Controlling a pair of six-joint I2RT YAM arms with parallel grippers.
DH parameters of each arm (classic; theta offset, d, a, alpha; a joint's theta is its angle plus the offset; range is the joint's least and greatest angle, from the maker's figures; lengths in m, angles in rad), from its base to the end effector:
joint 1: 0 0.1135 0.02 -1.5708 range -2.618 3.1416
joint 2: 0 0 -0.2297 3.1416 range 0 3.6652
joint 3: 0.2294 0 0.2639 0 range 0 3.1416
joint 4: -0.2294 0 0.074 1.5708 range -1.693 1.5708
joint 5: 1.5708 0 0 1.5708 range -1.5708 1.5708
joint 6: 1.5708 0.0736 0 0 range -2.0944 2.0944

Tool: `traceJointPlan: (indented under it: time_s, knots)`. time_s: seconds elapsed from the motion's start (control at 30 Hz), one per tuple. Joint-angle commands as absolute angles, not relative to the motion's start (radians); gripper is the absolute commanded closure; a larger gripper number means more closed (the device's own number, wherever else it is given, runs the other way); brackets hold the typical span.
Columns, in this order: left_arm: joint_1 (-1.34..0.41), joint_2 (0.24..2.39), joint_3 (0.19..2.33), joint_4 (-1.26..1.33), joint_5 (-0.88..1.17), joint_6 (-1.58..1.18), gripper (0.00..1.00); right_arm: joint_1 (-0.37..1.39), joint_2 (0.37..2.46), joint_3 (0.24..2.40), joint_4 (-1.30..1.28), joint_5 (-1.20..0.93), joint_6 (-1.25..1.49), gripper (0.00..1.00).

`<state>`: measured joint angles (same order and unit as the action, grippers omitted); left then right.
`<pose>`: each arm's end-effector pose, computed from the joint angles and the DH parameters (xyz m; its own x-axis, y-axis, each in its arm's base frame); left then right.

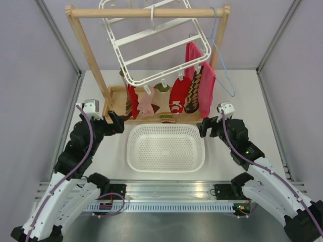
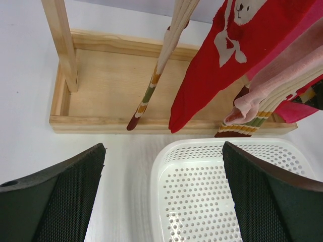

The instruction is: Remove the socks clipped to the hanger

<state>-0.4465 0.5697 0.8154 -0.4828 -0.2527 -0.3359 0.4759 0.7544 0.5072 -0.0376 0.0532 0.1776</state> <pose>0.1905 -0.0708 0.3240 -0.2656 -0.2267 -0.9371 0.1180 0.9570 -0.2649 0.2312 0.1147 0.2247 -0.3186 0.0343 -0.9473 -0.3615 0.9194 0.1549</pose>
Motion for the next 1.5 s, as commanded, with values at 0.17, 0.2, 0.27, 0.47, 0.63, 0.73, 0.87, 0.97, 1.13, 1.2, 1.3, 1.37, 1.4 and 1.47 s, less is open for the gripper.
traceJointPlan:
  time_s: [0.17,0.2,0.27,0.47,0.63,0.73,0.87,0.97,1.13,1.2,1.3,1.37,1.4,1.47]
  knots:
    - [-0.417,0.574,0.787,-0.42,-0.245,-0.363,0.0,0.48,0.742,0.508,-0.008,0.043,0.167,0.02]
    - [-0.405,0.586,0.784,-0.399,-0.252,-0.383,0.0,0.482,0.739,0.508,-0.008,0.037,0.167,0.02]
    - [-0.407,0.601,0.743,-0.345,-0.284,-0.443,0.0,0.48,0.736,0.506,-0.008,0.034,0.169,0.02]
    - [-0.405,0.735,0.58,-0.005,-0.298,-0.479,0.0,0.48,0.692,0.494,-0.009,0.002,0.178,0.02]
    - [-0.405,0.837,0.549,0.193,-0.321,-0.396,0.01,0.48,0.666,0.489,-0.008,0.002,0.179,0.02]
    - [-0.4,0.868,0.531,0.293,-0.357,-0.353,0.01,0.48,0.663,0.489,-0.008,-0.023,0.181,0.02]
    - [-0.376,0.911,0.5,0.408,-0.353,-0.319,0.01,0.48,0.658,0.488,-0.006,-0.038,0.183,0.02]
    - [-0.348,0.952,0.466,0.52,-0.313,-0.318,0.01,0.48,0.643,0.483,-0.008,-0.044,0.186,0.02]
    - [-0.305,1.052,0.448,0.667,-0.226,-0.313,0.09,0.48,0.63,0.479,-0.008,-0.049,0.187,0.02]
    - [-0.302,1.06,0.443,0.68,-0.203,-0.328,0.12,0.48,0.635,0.479,-0.008,-0.049,0.187,0.02]
    - [-0.302,1.026,0.398,0.707,-0.175,-0.35,0.14,0.48,0.646,0.48,-0.008,-0.049,0.187,0.02]
    - [-0.302,0.983,0.373,0.692,-0.205,-0.357,0.14,0.482,0.65,0.482,-0.008,-0.049,0.187,0.02]
    - [-0.302,0.967,0.353,0.68,-0.222,-0.353,0.13,0.48,0.652,0.48,-0.008,-0.051,0.187,0.02]
    - [-0.302,0.919,0.331,0.661,-0.258,-0.338,0.12,0.48,0.655,0.48,0.018,-0.055,0.189,0.02]
